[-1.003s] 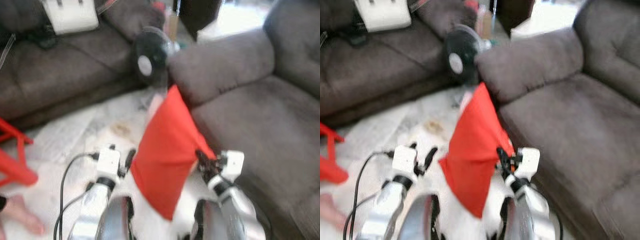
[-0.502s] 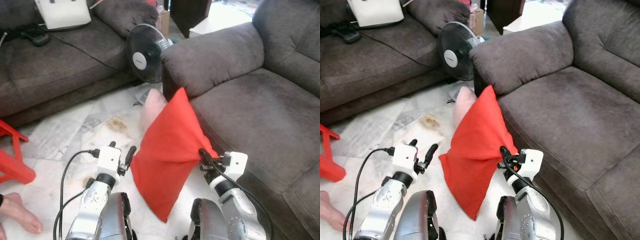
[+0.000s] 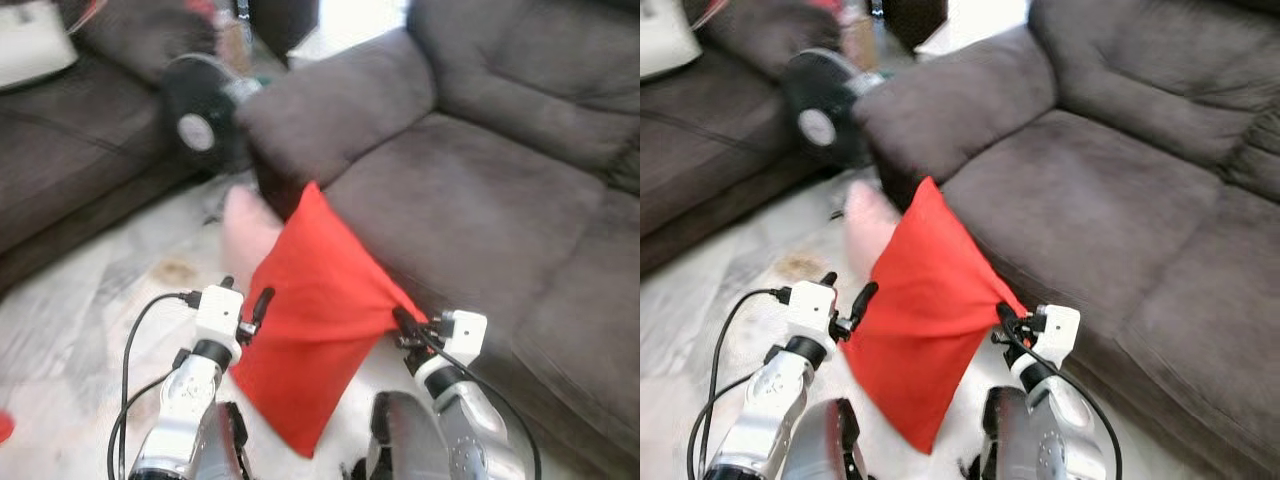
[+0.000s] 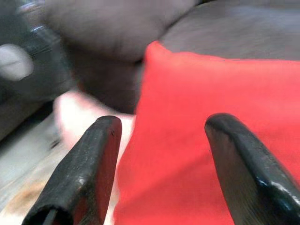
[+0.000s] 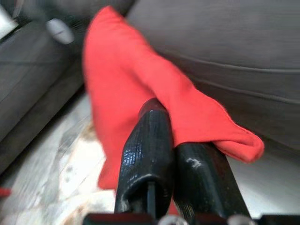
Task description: Move the pillow to the sofa from floor
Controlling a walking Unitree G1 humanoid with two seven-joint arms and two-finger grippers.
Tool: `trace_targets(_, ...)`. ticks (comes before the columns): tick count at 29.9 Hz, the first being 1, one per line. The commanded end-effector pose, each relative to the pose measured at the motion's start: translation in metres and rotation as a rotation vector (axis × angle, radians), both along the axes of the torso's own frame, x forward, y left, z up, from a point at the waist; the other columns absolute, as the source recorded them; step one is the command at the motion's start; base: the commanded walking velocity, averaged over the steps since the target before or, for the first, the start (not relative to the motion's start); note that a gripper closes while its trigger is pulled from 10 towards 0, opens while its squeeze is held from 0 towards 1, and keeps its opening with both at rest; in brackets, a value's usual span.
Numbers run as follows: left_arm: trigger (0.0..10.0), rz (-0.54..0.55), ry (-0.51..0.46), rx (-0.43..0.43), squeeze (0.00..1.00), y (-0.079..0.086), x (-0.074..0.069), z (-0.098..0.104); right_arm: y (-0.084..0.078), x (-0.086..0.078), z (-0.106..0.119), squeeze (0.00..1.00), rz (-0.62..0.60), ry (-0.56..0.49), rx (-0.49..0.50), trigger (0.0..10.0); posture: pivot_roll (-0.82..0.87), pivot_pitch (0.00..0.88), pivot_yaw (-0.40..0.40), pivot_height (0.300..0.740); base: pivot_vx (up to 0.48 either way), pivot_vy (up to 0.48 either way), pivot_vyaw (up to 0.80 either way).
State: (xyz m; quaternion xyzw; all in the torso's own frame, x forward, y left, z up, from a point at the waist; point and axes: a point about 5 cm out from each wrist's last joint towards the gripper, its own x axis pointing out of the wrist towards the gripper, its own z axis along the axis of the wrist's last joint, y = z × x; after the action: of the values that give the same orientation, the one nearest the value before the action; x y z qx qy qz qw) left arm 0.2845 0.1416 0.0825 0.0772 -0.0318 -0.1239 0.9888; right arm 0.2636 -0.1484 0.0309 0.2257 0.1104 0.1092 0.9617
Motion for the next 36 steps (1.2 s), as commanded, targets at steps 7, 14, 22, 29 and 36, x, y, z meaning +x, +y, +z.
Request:
trace_targets(7,10.0,0.003,0.025,0.022,0.00,0.0061,-0.0019,-0.0064,-0.0037,0.0095,0.0079,0.00,-0.031,-0.080,0.016,10.0,0.11,0.068,-0.009,0.571,0.000,0.000,-0.80)
trace_targets(14,10.0,0.001,0.026,0.015,0.00,0.0051,-0.0017,-0.0065,-0.0093,0.0084,0.0050,0.00,-0.051,-0.079,0.006,10.0,0.11,0.066,-0.006,0.571,0.000,0.000,-0.79)
trace_targets(22,10.0,0.000,0.022,0.010,0.00,0.0042,-0.0010,-0.0062,-0.0108,0.0084,0.0033,0.00,-0.054,-0.082,0.002,10.0,0.11,0.071,-0.006,0.571,0.000,0.000,-0.79)
trace_targets(29,10.0,0.006,0.012,0.011,0.00,0.0050,-0.0011,-0.0052,-0.0113,0.0081,0.0035,0.00,-0.062,-0.096,-0.016,10.0,0.11,0.078,-0.005,0.571,0.000,0.000,-0.44)
trace_targets(36,10.0,0.010,0.007,0.001,0.00,0.0051,-0.0008,-0.0043,-0.0111,0.0088,0.0039,0.00,-0.058,-0.099,-0.025,10.0,0.11,0.083,-0.005,0.571,-0.206,0.000,0.00)
